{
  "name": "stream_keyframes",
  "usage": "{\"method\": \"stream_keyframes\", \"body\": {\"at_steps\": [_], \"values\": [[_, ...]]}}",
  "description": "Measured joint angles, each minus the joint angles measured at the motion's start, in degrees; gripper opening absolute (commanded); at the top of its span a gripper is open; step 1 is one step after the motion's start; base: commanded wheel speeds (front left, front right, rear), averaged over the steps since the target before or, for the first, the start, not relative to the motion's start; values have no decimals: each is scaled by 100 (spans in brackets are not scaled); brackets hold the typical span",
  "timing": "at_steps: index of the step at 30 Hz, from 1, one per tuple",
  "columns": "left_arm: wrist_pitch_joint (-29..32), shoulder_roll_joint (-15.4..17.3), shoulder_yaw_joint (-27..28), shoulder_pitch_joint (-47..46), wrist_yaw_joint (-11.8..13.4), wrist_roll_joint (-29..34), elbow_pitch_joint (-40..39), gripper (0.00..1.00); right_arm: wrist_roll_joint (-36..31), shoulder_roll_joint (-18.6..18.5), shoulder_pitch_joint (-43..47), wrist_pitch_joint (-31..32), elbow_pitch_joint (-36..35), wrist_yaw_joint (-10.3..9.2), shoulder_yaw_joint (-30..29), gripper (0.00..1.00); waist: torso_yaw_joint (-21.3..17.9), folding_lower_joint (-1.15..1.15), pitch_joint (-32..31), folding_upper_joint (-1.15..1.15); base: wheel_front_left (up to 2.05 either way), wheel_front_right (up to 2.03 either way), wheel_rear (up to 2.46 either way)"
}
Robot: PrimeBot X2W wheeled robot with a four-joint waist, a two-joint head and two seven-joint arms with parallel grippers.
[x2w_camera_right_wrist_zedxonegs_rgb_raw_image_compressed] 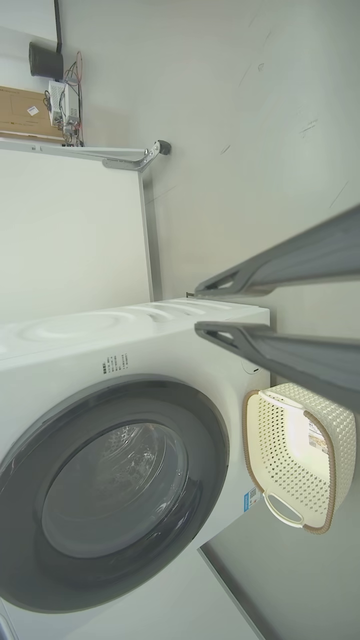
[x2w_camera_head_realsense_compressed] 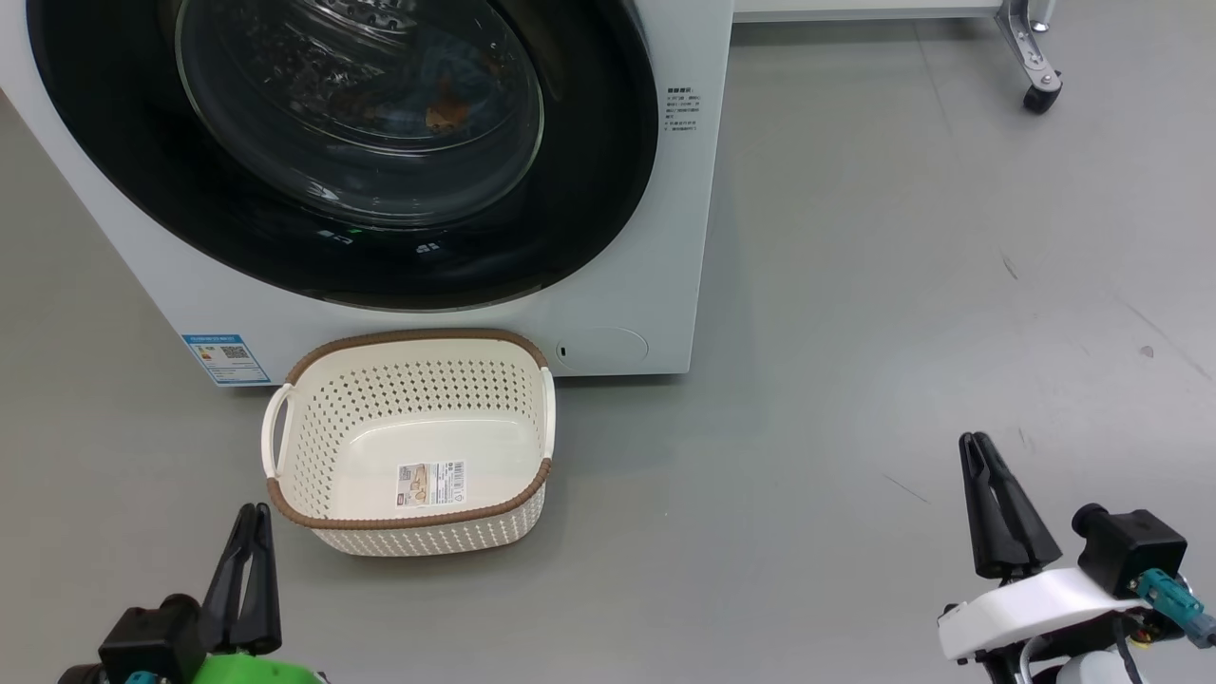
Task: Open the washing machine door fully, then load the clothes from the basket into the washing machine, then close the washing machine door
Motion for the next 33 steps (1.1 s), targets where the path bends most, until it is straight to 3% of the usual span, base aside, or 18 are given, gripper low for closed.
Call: {"method": "stream_keyframes", "body": {"at_steps": [9, 33], "values": [[7, -82, -102, 11, 0, -290, 108, 0, 311, 94, 123, 26, 145, 5, 1, 0, -14, 0, -14, 0, 0, 0, 0], [464, -80, -57, -34, 10, -2444, 226, 0, 2291, 151, 96, 537, 212, 38, -352, 0, -65, 0, -61, 0, 0, 0, 0]]}}
